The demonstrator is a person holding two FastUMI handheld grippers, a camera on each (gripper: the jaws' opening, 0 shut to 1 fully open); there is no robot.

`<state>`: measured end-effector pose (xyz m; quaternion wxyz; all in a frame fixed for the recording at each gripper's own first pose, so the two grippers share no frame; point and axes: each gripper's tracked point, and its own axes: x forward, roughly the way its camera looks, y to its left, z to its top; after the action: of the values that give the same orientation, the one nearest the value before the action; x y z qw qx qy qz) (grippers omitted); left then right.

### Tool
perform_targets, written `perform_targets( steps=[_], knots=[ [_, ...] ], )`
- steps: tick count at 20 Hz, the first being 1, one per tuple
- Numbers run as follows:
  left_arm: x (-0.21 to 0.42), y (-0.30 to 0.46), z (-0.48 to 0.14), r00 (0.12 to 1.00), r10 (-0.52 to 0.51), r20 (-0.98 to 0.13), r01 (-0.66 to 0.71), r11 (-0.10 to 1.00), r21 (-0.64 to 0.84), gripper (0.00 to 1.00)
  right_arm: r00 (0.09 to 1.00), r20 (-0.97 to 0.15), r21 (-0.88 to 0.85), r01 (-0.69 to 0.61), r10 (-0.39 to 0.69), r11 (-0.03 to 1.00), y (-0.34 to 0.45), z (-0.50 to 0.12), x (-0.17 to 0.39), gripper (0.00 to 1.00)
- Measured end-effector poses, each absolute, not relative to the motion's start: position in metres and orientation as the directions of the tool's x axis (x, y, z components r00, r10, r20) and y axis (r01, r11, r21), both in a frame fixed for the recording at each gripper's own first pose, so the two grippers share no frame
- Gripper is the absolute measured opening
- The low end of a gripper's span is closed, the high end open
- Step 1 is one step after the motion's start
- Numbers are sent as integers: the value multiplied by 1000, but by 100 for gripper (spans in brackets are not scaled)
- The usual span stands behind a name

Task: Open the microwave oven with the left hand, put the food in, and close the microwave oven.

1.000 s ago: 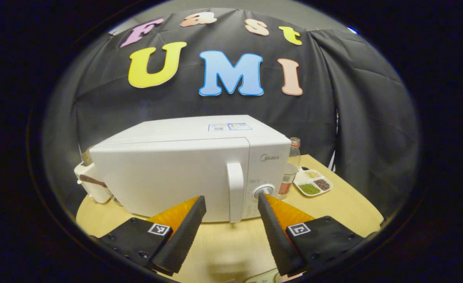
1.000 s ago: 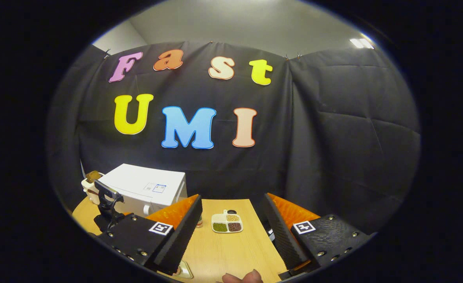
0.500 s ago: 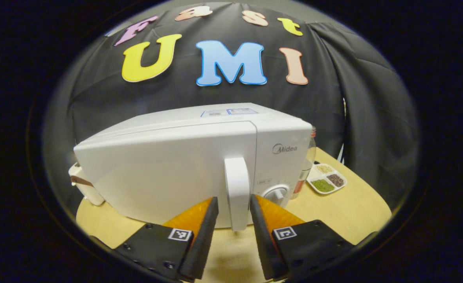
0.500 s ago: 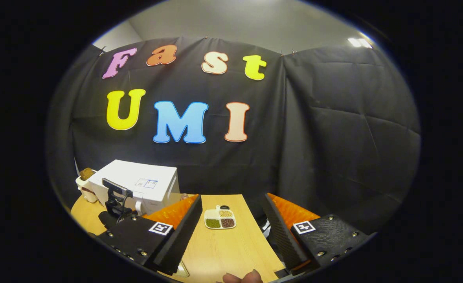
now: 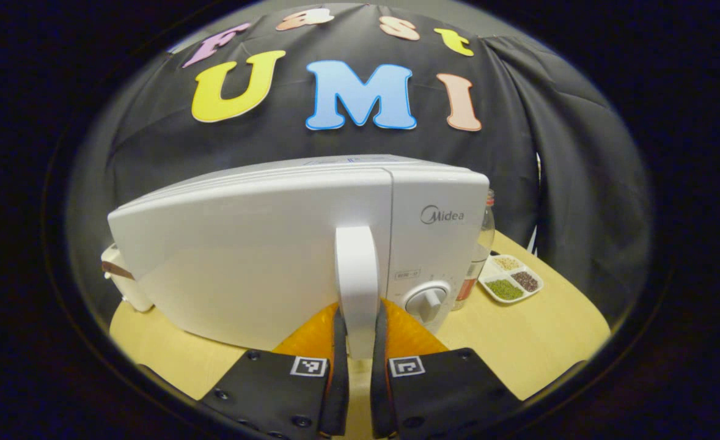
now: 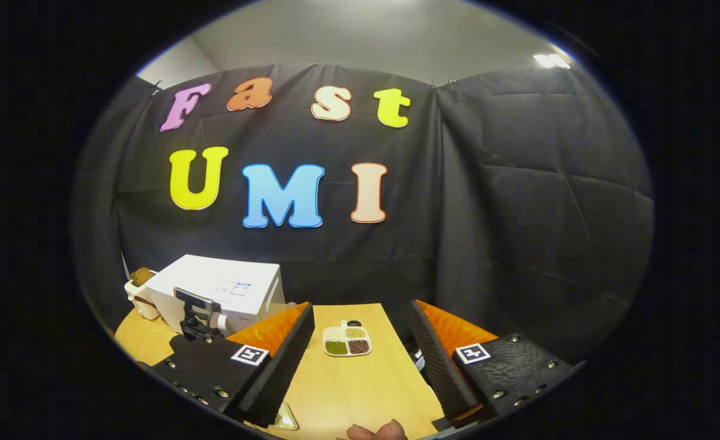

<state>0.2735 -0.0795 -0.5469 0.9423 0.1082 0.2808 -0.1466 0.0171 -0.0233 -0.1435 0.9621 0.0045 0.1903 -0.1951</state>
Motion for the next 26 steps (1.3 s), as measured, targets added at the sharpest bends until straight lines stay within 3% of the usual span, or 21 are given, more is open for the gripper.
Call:
perform_targets(
  steps=[6,17,18,21,23,26],
  knots=[
    [274,-77,-549,784,-208,-585,348,928,137,23,886,-321,14,357,-334,934,-28,-124,-22,95],
    [264,-75,-549,752,-128,-646,271,954,127,23,883,-358,37,338,-303,941,-57,-130,-116,95],
    [252,-71,-548,744,-113,-658,252,960,121,25,882,-363,39,335,-299,941,-58,-132,-121,95],
    [196,-40,-536,786,-55,-615,216,958,190,20,889,-361,54,321,-281,946,-60,-136,-130,95],
    [144,1,-528,802,2,-597,202,940,274,23,902,-354,68,289,-248,955,-54,-140,-129,95],
    [85,89,-519,771,85,-632,126,952,281,23,918,-347,78,230,-190,970,-41,-152,-122,95]
  ],
)
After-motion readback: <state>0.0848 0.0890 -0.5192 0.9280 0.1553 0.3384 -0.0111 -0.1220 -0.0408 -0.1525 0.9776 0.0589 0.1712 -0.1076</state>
